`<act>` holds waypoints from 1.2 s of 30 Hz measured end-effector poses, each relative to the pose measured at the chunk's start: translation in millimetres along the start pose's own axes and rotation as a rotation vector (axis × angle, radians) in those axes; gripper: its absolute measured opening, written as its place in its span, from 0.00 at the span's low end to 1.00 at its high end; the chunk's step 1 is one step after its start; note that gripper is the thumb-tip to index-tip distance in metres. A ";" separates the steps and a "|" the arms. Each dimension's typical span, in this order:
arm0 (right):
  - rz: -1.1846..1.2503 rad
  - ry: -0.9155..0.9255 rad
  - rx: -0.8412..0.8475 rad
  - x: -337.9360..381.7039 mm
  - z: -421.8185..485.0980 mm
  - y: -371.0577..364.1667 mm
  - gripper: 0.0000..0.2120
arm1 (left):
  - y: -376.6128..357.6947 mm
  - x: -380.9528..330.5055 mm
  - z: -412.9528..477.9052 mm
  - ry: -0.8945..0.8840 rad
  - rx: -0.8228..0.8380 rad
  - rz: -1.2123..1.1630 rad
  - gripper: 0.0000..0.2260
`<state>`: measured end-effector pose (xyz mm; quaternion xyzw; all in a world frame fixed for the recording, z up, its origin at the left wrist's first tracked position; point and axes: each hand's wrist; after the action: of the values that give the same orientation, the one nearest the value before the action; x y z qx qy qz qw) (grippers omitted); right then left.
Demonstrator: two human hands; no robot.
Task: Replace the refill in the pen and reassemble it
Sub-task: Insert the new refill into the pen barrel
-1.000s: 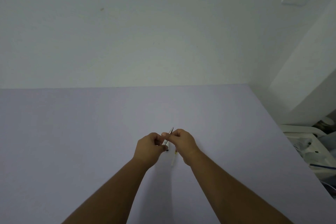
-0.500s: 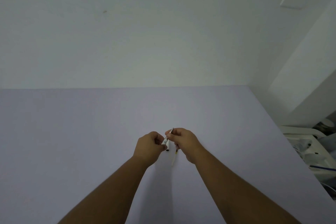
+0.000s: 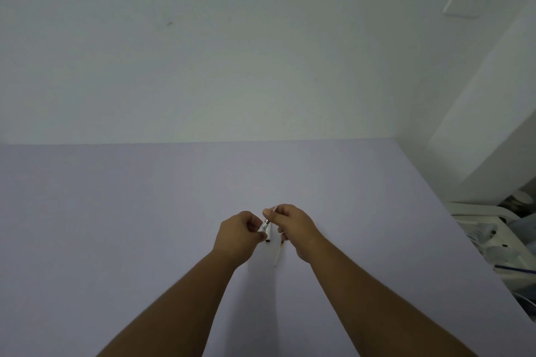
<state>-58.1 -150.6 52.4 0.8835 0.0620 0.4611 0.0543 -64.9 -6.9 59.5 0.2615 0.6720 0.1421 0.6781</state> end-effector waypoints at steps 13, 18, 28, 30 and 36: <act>0.013 -0.043 -0.026 -0.2 0.5 0.5 0.10 | -4.0 -3.0 -1.5 -0.025 0.025 0.036 0.09; 0.080 -0.065 0.021 1.3 -0.2 -2.2 0.10 | -1.3 -1.9 -1.3 -0.024 0.017 0.035 0.09; 0.059 -0.041 0.055 -1.4 -0.4 0.6 0.07 | -1.7 -0.3 -0.8 -0.026 0.012 0.036 0.10; 0.043 -0.016 0.045 -2.7 0.2 0.0 0.04 | -1.1 -0.1 -0.6 -0.029 0.009 0.045 0.09; -0.003 -0.054 -0.003 -0.8 0.1 -0.8 0.12 | -2.8 -1.7 -1.0 -0.044 0.009 0.053 0.10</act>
<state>-58.5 -149.8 51.6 0.8955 0.0614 0.4369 0.0580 -66.4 -10.0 59.5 0.2854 0.6504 0.1511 0.6876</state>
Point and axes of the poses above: each hand's wrist, its own z-axis towards the middle knuckle, its own y-axis out of the back of the hand, x = y × z, and after that the axes turned 15 degrees about -y, right-handed
